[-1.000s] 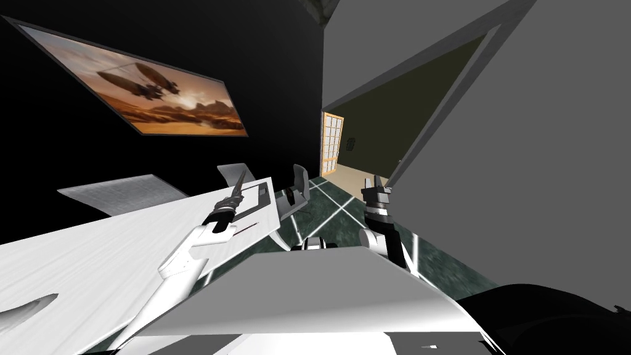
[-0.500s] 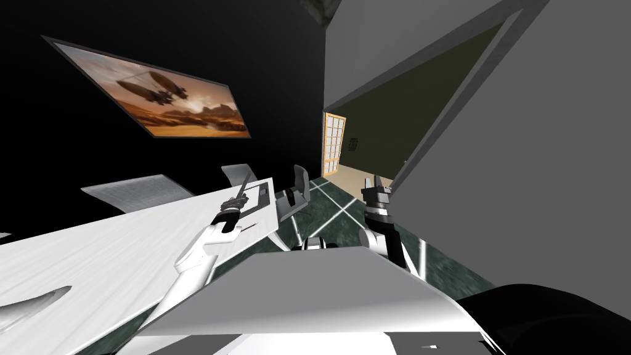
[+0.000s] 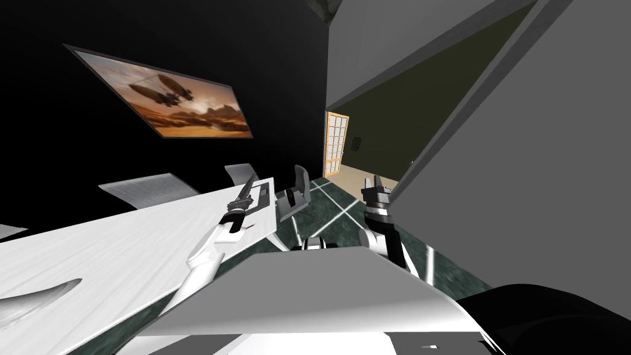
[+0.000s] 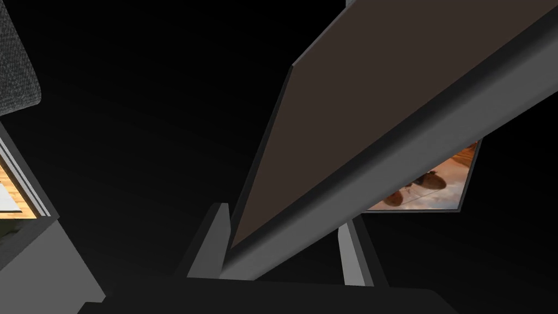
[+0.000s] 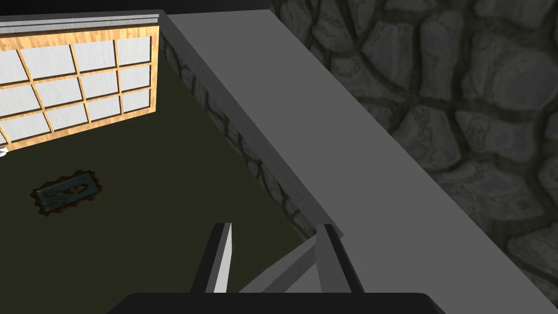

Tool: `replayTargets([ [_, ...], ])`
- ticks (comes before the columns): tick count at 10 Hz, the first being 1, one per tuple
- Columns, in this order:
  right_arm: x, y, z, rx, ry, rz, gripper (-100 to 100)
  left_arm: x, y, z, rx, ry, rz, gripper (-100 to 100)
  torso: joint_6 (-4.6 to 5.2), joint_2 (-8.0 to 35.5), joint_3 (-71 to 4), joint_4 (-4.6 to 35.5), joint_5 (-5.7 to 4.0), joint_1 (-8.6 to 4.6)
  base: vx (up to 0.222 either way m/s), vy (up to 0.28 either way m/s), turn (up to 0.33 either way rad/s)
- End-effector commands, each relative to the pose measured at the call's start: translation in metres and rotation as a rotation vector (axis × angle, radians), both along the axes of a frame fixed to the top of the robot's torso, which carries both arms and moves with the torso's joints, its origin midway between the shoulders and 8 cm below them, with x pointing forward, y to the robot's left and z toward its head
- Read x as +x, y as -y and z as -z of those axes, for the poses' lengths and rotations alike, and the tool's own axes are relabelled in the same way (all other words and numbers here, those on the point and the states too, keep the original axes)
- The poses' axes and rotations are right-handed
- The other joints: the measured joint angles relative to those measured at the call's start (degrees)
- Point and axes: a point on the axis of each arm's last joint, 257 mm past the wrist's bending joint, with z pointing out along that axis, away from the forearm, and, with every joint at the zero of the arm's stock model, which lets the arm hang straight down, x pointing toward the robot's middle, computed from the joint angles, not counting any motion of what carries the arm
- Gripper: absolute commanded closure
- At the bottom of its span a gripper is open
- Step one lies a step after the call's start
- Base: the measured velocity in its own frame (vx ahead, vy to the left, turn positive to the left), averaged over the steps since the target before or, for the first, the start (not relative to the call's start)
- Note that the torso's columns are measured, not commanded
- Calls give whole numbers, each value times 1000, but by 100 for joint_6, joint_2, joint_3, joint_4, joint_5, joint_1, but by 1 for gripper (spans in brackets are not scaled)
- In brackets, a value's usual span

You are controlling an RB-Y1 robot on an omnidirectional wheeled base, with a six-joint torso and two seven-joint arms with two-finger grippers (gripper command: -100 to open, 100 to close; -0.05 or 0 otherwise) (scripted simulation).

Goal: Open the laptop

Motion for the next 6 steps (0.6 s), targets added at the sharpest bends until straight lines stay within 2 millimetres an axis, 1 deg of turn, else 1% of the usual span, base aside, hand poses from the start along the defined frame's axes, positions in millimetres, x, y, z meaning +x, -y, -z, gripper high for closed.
replayTargets([
  [1,0,0,0,0,0,0,0,2,9,29,29,-53,15,100,2,3,2,0,3,2,37,-34,69],
  [2,0,0,0,0,0,0,0,2,8,31,33,-59,13,100,3,-2,-1,-3,4,-2,25,-33,45],
  [3,0,0,0,0,0,0,0,6,17,42,60,-84,32,100,7,-10,-5,-6,10,7,29,-24,72],
  [4,0,0,0,0,0,0,0,10,13,21,71,-50,30,100,8,-13,-6,-17,23,3,10,-22,15],
  [5,0,0,0,0,0,0,0,12,12,32,102,-77,62,100,19,-7,-5,5,3,2,71,-70,177],
  [6,0,0,0,0,0,0,0,12,14,38,120,-95,75,100,4,-25,-15,2,-9,-6,87,-84,114],
])
